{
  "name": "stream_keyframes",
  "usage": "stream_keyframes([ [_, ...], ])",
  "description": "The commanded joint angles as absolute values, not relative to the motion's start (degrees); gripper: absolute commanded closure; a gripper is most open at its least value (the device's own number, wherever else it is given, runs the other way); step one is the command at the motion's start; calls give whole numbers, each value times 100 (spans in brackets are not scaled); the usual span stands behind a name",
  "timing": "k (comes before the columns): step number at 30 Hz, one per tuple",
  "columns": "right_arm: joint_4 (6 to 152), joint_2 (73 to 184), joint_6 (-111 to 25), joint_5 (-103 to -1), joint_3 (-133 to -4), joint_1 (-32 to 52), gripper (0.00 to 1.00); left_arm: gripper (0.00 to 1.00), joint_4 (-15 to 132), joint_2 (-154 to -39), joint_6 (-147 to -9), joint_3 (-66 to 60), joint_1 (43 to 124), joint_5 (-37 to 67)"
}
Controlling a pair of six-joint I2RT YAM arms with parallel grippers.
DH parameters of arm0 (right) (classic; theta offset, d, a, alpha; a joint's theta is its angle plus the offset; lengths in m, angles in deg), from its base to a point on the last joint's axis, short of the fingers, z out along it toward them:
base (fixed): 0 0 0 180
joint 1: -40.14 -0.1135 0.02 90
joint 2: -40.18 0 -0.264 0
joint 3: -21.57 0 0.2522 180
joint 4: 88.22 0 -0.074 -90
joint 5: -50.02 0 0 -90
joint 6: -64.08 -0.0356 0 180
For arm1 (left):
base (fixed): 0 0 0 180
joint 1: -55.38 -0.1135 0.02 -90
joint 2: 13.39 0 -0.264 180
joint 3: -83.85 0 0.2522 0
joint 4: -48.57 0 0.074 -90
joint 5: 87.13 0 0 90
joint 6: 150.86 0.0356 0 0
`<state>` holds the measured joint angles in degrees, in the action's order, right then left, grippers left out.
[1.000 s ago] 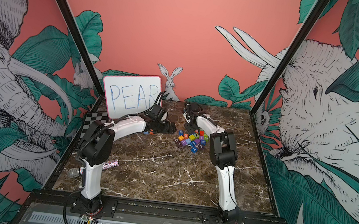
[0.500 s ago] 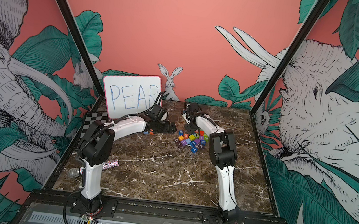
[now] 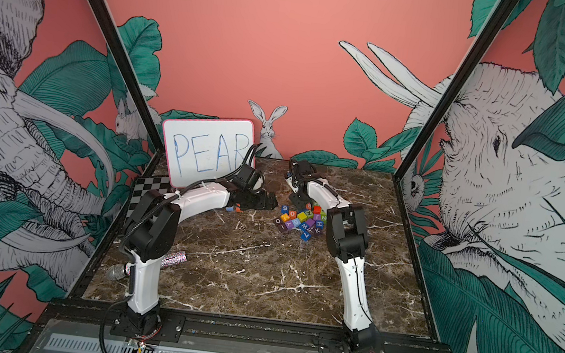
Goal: Spell the uppercase word “pear” with letter blocks
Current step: Pick up the letter block from the center of the board.
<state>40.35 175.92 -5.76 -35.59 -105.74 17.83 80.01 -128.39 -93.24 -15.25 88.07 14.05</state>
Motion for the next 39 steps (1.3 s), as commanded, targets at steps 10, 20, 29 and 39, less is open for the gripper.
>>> stream_keyframes([
  [10, 2703, 18379, -582, -4012, -11928, 1951, 39, 1, 8063, -12695, -9355, -1552, 8737, 1395],
  [20, 2518, 18380, -712, -4481, -11963, 2030, 45, 1, 8026, -12655, -9399, -1448, 8728, 1403],
  [29, 2274, 18628, -1068, -4954, -12595, 2185, 47, 1, 8012, -12563, -9391, -1389, 8728, 1361],
  [39, 2032, 18835, -1208, -5033, -13030, 2228, 47, 1, 8077, -12564, -9365, -1471, 8728, 1341],
])
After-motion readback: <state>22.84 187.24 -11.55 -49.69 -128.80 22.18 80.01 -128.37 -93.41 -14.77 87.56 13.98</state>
